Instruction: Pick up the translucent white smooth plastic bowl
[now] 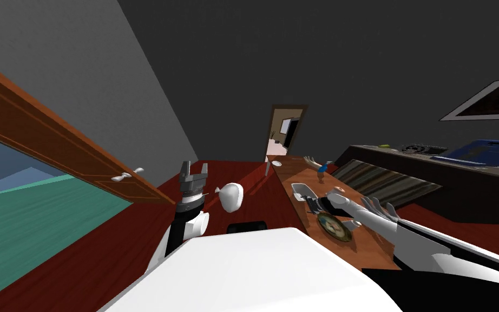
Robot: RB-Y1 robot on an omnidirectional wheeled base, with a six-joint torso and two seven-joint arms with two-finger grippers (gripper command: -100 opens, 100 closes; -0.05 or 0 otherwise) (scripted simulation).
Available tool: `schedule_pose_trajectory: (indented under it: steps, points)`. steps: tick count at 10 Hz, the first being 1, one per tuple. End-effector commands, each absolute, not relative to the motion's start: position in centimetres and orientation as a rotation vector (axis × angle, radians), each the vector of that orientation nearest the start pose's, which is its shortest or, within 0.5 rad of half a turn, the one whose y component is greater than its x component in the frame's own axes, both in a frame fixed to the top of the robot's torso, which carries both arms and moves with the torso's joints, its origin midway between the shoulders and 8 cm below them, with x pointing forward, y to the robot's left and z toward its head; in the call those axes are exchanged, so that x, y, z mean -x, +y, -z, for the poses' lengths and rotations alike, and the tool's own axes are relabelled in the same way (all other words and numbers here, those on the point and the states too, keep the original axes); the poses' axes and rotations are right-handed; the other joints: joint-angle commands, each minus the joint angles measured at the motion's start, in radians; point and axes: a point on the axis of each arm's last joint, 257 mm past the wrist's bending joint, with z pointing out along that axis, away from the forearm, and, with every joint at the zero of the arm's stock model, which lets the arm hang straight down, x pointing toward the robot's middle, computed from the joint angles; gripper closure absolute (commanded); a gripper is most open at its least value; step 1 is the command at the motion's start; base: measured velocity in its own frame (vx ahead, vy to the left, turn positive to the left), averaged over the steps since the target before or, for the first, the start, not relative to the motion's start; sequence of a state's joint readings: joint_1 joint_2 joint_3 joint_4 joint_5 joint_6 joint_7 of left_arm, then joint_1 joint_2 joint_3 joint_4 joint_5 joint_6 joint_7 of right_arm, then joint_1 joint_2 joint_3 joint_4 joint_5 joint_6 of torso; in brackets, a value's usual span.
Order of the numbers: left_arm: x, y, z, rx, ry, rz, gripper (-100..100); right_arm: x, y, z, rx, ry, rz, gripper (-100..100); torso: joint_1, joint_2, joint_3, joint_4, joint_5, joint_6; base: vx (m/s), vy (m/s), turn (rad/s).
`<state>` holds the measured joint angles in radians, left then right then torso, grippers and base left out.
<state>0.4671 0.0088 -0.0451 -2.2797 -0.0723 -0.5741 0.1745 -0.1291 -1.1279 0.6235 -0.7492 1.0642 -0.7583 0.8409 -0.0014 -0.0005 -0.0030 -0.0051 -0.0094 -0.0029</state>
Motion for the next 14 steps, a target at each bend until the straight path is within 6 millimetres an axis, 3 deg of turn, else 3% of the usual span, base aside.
schedule_pose_trajectory:
  steps: [1, 4, 5, 8, 9, 10, 13, 14]
  points:
    - [-33.6, 24.8, -4.7, 0.589, 0.555, 1.503, 0, -27.4, -58.4, 44.2, 1.859, 2.091, 0.211, -100, 0.0, 0.0, 0.0, 0.0, 0.0, 0.0, -0.083, 0.002, 0.333]
    - [-33.6, 24.8, -4.7, 0.589, 0.555, 1.503, 0, -28.4, -57.8, 43.7, 1.769, 2.099, 0.204, -100, 0.0, -0.001, -0.001, 0.0, 0.0, 0.002, -0.014, 0.003, -0.003]
    - [-33.6, 24.8, -4.7, 0.589, 0.555, 1.503, 0, -26.1, -59.9, 44.3, 1.805, 2.137, 0.224, -100, 0.0, -0.002, -0.001, -0.001, 0.0, 0.002, -0.073, 0.017, 0.372]
    - [-33.6, 24.8, -4.7, 0.589, 0.555, 1.503, 0, -26.4, -60.3, 43.9, 1.708, 2.167, 0.234, -100, -0.002, 0.0, 0.0, -0.001, -0.002, 0.002, -0.04, 0.005, 0.094]
    - [-33.6, 24.8, -4.7, 0.589, 0.555, 1.503, 0, -24.2, -62.3, 44.2, 1.76, 2.197, 0.259, -100, -0.003, -0.002, -0.001, -0.001, -0.002, 0.002, -0.064, 0.032, 0.345]
    - [-33.6, 24.8, -4.7, 0.589, 0.555, 1.503, 0, -23.4, -63.5, 44.1, 1.74, 2.229, 0.279, -100, -0.001, 0.0, -0.001, -0.001, -0.002, 0.0, -0.075, 0.021, 0.267]
    - [-33.6, 24.8, -4.7, 0.589, 0.555, 1.503, 0, -24.7, -63.0, 43.6, 1.635, 2.232, 0.286, -100, -0.004, -0.002, -0.001, -0.001, -0.002, 0.002, -0.014, -0.005, 0.009]
    - [-33.6, 24.8, -4.7, 0.589, 0.555, 1.503, 0, -22.2, -65.4, 43.6, 1.69, 2.269, 0.326, -100, -0.004, -0.003, -0.002, -0.001, -0.002, 0.002, -0.061, 0.024, 0.347]
